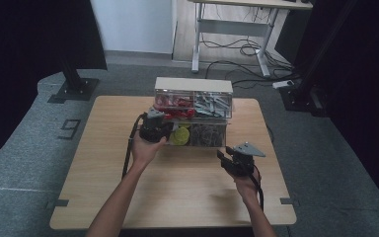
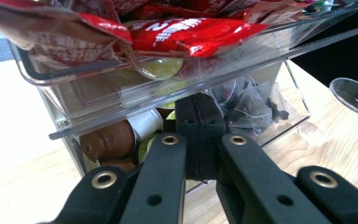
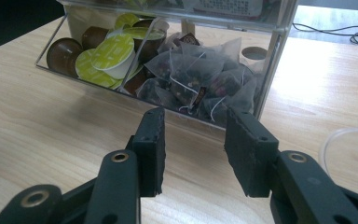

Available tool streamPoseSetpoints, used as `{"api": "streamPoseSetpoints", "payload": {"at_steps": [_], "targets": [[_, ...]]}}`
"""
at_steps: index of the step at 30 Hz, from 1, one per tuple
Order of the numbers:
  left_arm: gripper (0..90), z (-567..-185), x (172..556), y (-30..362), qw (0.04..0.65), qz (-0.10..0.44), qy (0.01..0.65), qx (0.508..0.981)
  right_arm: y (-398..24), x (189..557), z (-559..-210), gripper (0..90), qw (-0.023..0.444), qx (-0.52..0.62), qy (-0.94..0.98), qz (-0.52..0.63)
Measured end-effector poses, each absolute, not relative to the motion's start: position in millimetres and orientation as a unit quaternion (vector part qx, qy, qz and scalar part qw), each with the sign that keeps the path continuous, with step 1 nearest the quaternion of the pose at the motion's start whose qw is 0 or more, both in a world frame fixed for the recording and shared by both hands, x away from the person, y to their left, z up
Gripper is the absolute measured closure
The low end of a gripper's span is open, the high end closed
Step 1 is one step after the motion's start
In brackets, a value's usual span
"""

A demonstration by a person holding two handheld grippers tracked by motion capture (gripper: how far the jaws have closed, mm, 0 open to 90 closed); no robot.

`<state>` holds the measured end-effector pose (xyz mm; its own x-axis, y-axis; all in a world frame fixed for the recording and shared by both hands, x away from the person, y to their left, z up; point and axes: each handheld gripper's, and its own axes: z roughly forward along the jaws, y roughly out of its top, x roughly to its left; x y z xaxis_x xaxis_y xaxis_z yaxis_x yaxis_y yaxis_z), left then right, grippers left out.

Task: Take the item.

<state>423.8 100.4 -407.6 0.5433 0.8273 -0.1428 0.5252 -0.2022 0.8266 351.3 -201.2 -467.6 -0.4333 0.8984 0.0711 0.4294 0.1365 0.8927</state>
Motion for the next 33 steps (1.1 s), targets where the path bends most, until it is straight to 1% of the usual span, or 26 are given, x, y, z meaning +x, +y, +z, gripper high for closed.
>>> {"api": "streamPoseSetpoints", "payload": {"at_steps": [12,18,33], "targets": [[90.0,-406,424,96,0.444,0.175,0.445,0.757,-193,368,-466,61.1,0.252,0.474,0.702,0.468],[90.0,-407,424,96,0.444,0.173,0.444,0.759,-188,380,-468,62.7,0.258,0.476,0.701,0.464],[90.0,-407,424,95,0.447,0.171,0.443,0.759,-176,398,-474,63.3,0.252,0.477,0.713,0.448]]}}
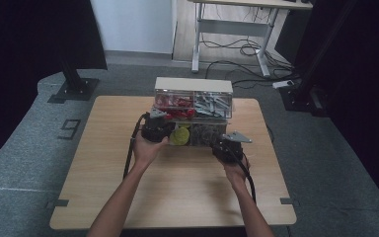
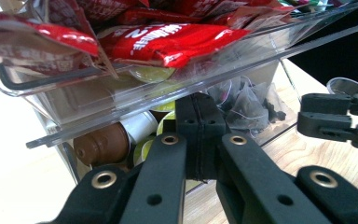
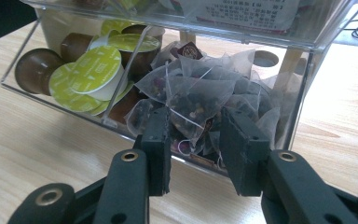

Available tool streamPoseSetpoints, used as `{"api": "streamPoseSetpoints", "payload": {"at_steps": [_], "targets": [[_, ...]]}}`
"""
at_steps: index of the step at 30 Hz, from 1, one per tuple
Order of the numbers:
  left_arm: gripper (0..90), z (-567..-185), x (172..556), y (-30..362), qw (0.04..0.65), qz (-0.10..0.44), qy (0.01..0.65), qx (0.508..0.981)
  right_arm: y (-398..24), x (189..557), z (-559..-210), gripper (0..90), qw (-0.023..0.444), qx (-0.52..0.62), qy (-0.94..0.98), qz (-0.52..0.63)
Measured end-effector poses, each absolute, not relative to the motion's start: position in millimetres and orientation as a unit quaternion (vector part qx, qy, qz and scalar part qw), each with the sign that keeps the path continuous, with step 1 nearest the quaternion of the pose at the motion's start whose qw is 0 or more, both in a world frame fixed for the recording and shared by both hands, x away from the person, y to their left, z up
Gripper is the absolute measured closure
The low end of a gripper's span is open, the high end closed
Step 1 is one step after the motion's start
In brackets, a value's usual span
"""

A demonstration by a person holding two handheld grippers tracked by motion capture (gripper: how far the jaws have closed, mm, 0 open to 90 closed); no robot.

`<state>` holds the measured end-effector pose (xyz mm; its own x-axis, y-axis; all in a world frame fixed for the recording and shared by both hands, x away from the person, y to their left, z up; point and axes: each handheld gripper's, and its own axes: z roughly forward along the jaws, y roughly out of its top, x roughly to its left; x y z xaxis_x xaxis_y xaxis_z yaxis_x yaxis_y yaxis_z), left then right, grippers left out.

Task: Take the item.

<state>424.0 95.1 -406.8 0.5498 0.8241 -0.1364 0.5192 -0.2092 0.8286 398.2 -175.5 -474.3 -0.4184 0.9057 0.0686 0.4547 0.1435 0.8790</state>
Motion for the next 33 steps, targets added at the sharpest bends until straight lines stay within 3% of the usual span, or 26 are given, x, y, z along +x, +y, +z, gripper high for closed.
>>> {"api": "streamPoseSetpoints", "payload": {"at_steps": [33], "targets": [[90.0,-408,427,97,0.448,0.161,0.445,0.758,-146,431,-483,60.2,0.264,0.481,0.71,0.443]]}}
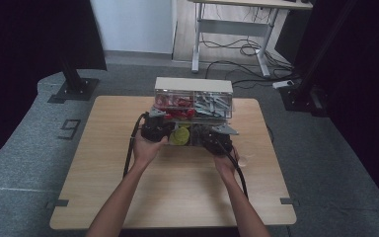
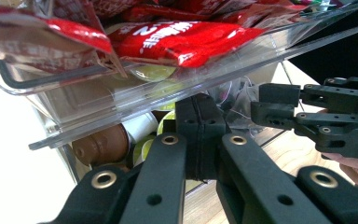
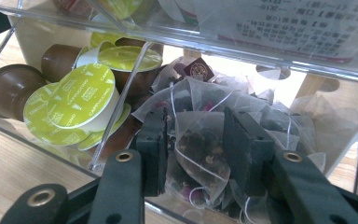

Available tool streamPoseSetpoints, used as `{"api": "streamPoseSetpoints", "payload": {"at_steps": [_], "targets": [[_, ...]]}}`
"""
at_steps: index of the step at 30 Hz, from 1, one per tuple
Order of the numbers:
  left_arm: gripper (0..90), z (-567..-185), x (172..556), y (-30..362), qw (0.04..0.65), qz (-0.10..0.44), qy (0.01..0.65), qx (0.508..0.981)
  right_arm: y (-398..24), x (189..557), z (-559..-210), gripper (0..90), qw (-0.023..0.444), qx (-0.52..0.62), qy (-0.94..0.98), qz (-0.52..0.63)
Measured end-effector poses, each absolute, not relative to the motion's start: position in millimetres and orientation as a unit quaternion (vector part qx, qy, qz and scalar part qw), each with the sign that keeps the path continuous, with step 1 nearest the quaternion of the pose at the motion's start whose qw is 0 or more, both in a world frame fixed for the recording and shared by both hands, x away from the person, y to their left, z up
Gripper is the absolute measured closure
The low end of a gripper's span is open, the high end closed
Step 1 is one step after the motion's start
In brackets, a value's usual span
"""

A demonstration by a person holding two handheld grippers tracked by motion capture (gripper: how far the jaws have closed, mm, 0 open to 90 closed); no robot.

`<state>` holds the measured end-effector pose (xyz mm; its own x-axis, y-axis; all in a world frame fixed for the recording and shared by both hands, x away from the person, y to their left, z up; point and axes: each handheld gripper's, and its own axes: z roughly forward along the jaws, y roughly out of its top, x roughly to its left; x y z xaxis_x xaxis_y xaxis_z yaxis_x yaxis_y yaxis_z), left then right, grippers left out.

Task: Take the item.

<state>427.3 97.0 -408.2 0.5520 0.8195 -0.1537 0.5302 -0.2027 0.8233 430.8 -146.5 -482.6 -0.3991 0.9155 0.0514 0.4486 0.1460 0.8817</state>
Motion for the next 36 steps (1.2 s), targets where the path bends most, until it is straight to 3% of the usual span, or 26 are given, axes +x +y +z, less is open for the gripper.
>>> {"api": "streamPoseSetpoints", "payload": {"at_steps": [6,14,36], "targets": [[90.0,-408,427,97,0.45,0.16,0.445,0.757,-140,436,-485,63.0,0.279,0.478,0.716,0.427],[90.0,-408,428,98,0.45,0.159,0.444,0.759,-145,440,-486,88.4,0.258,0.486,0.713,0.434],[90.0,-408,427,98,0.451,0.159,0.443,0.758,-159,423,-462,89.5,0.265,0.465,0.703,0.468]]}}
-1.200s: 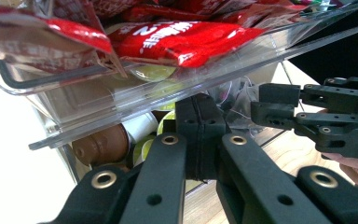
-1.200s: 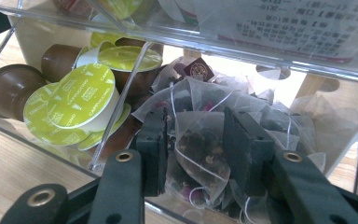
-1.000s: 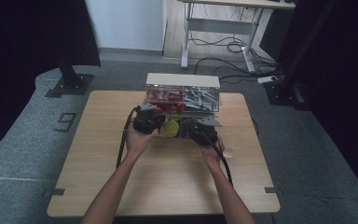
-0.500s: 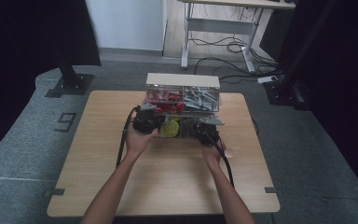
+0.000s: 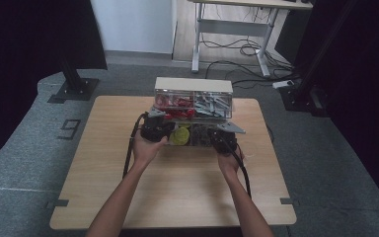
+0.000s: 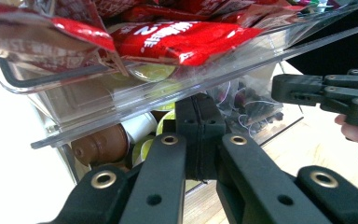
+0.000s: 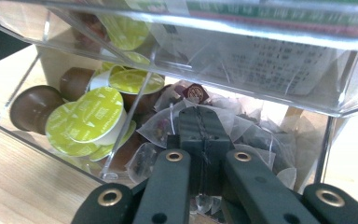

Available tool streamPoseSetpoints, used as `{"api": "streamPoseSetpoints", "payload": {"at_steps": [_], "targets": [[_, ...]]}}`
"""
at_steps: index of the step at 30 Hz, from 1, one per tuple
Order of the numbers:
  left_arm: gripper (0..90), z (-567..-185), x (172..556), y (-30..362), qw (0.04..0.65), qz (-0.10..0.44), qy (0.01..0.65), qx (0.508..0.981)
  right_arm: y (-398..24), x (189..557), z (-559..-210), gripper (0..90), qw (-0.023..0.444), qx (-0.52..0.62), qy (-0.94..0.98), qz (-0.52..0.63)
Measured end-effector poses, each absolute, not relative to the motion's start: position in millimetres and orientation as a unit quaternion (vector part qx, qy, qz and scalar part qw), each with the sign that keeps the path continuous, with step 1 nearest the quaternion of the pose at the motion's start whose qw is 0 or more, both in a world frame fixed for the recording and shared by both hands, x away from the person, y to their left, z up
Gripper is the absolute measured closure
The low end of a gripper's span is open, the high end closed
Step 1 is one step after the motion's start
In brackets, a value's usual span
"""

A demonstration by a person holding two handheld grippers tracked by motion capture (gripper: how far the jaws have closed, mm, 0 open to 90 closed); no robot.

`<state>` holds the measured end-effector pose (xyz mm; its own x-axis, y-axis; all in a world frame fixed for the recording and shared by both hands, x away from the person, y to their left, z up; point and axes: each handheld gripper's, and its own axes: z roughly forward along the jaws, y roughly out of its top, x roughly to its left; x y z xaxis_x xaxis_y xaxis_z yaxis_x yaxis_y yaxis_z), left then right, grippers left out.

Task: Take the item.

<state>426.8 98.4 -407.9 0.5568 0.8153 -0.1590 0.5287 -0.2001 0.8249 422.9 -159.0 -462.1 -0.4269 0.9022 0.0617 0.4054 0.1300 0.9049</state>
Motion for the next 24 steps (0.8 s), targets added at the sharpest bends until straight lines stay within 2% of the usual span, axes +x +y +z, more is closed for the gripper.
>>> {"api": "streamPoseSetpoints", "payload": {"at_steps": [24], "targets": [[89.9,-409,426,96,0.451,0.159,0.444,0.758,-170,404,-441,89.5,0.267,0.449,0.689,0.503]]}}
